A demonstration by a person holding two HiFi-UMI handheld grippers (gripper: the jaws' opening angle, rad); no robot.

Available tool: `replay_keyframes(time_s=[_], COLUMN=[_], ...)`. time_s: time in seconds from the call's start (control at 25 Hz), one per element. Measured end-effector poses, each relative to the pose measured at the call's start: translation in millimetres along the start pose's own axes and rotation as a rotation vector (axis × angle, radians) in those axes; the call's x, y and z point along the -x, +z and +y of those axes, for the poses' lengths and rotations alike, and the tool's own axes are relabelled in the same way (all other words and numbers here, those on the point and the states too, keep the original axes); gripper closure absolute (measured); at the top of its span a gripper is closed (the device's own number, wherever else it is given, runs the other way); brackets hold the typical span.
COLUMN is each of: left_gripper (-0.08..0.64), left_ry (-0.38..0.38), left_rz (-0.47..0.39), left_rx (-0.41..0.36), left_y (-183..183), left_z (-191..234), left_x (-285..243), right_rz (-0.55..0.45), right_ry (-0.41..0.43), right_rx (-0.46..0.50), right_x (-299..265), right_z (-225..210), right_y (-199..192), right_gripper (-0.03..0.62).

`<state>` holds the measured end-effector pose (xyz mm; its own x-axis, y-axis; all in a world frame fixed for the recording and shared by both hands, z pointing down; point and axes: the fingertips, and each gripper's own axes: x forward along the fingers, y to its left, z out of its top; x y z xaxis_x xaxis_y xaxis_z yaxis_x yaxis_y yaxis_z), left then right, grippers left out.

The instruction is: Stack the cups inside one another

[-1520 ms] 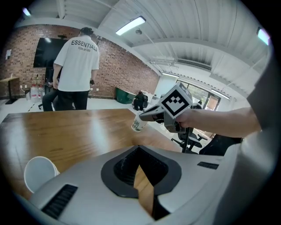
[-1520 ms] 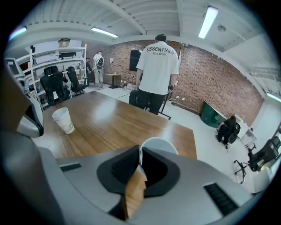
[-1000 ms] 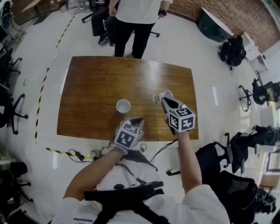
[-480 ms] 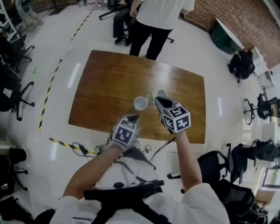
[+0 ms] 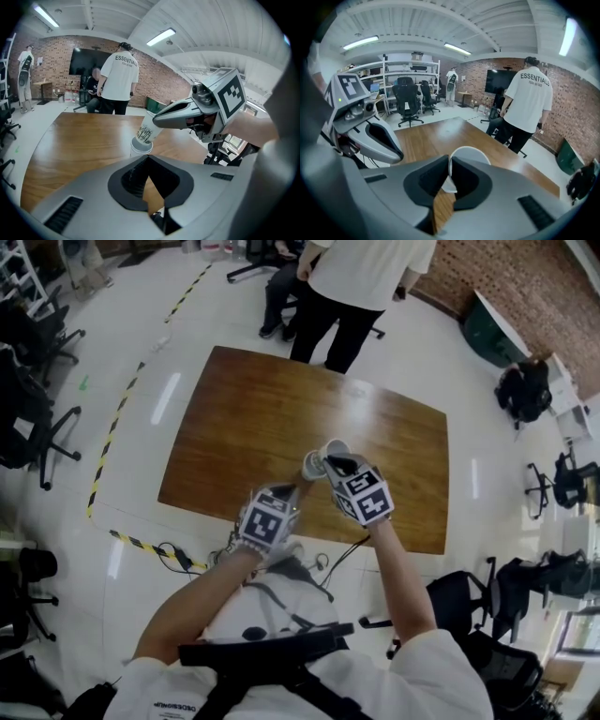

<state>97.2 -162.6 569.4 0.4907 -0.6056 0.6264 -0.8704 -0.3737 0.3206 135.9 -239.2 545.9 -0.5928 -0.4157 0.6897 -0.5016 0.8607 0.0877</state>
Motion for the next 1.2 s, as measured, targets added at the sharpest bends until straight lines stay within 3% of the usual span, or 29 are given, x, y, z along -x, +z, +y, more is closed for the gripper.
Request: replay_keyframes(time_s=[0.48,1.2], left_gripper=[0.56,0.56], left_ry=[0.009,0.03], left_rz=[-0.012,-0.015], left_rx=[0.019,0.066], left_y=[0.6,-6.8], left_z=[11.5,31.2], left_x=[6.0,13.7], right_rz=[0.128,0.229], right_ry=[-0.006,-0.006], right_rx=[0.191,0.27], right_x=[-28.1,-68.6], right_z=[23.1,31.5], right_y=[-21.5,-52.2], right_gripper=[0.561,0.54])
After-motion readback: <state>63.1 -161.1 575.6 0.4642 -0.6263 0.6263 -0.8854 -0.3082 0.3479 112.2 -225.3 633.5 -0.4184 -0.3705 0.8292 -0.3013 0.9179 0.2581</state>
